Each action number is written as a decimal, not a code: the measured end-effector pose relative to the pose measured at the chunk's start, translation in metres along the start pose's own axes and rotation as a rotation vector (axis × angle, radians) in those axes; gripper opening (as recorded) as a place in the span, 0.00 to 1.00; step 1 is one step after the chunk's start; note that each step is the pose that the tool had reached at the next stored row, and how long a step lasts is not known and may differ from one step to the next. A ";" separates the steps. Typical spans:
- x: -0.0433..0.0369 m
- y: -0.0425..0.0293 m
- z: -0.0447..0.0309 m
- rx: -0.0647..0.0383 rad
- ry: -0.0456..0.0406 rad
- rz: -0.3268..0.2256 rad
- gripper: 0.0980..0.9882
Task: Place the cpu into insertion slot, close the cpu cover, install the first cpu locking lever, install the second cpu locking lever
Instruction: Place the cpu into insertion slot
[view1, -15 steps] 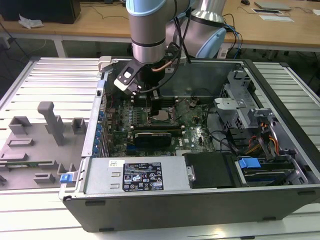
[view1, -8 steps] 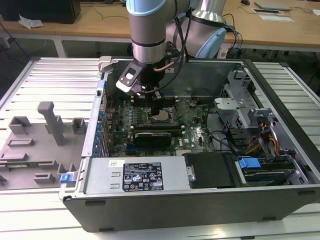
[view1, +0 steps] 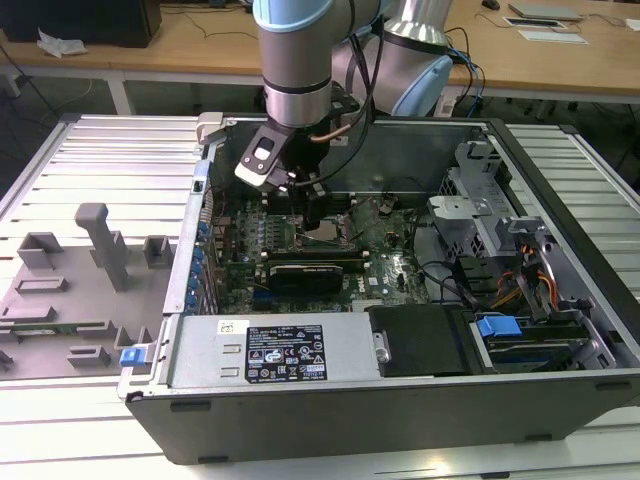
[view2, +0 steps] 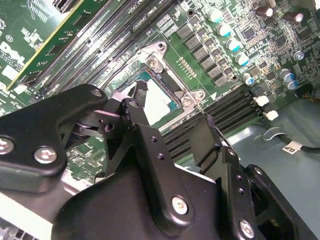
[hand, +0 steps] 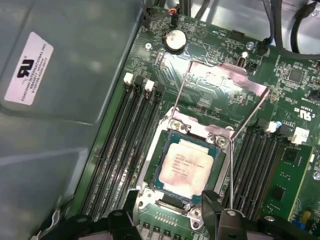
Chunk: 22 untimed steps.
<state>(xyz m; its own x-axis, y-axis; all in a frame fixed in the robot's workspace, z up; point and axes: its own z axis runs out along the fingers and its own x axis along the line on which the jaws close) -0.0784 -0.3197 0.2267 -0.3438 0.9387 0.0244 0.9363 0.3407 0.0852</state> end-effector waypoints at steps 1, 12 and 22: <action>-0.0007 0.0020 0.0002 0.000 0.0001 0.000 0.58; -0.0042 0.0119 0.0011 -0.001 -0.0037 0.047 0.58; -0.0080 0.0222 0.0022 -0.002 -0.0129 0.121 0.58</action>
<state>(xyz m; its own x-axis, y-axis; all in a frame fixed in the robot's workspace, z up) -0.0546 -0.3196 0.2262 -0.2275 0.9735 0.0218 0.9707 0.2249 0.0843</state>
